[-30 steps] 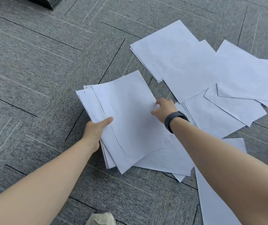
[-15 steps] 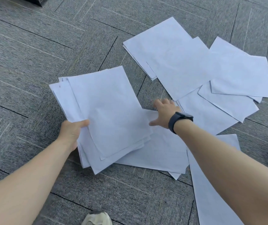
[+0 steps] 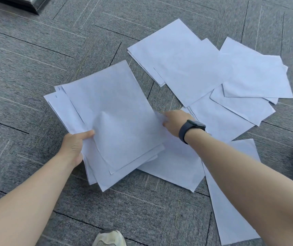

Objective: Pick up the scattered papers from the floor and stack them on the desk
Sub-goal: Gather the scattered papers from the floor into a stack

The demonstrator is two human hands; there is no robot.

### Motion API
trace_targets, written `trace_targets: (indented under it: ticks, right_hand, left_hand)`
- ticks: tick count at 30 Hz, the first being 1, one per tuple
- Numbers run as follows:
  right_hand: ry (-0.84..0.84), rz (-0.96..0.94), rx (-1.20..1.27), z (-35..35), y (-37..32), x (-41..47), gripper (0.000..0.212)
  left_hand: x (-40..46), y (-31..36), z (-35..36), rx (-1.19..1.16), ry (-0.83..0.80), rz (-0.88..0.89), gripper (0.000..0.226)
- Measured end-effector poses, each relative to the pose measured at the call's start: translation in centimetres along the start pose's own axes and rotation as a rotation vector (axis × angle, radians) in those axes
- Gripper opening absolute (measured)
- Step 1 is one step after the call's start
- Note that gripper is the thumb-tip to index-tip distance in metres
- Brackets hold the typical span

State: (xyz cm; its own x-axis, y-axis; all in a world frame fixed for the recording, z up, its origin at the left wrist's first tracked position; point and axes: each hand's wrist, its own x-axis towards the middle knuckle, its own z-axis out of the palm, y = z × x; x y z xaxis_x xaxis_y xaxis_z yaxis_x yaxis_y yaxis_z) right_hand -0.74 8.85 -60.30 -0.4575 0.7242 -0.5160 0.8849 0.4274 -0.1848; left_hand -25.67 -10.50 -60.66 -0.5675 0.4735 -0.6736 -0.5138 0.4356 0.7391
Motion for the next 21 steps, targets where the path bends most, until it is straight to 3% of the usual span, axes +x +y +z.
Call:
trace_targets:
  ticks: [3,9,13,18,21]
  right_hand:
    - [0.071,0.096,0.059,-1.4,1.7,-1.7,0.013]
    - [0.068,0.203,0.339,-1.7,7.0,-5.2,0.015]
    - [0.156,0.326,0.599,-1.2,12.2,-8.9,0.018]
    - [0.186,0.535,0.665,1.2,18.0,-14.0,0.032]
    - [0.134,0.679,0.67,2.8,20.4,-16.1,0.015]
  left_hand:
    - [-0.4,0.1,0.8,-0.002,-0.084,0.0,0.022]
    - [-0.7,-0.1,4.6,0.016,-0.249,-0.067,0.042]
    - [-1.1,-0.3,7.9,0.043,-0.352,-0.077,0.046]
    - [-1.7,-1.2,11.8,0.086,-0.417,-0.099,0.042]
    - [-1.8,-1.8,13.8,0.117,-0.425,-0.092,0.043]
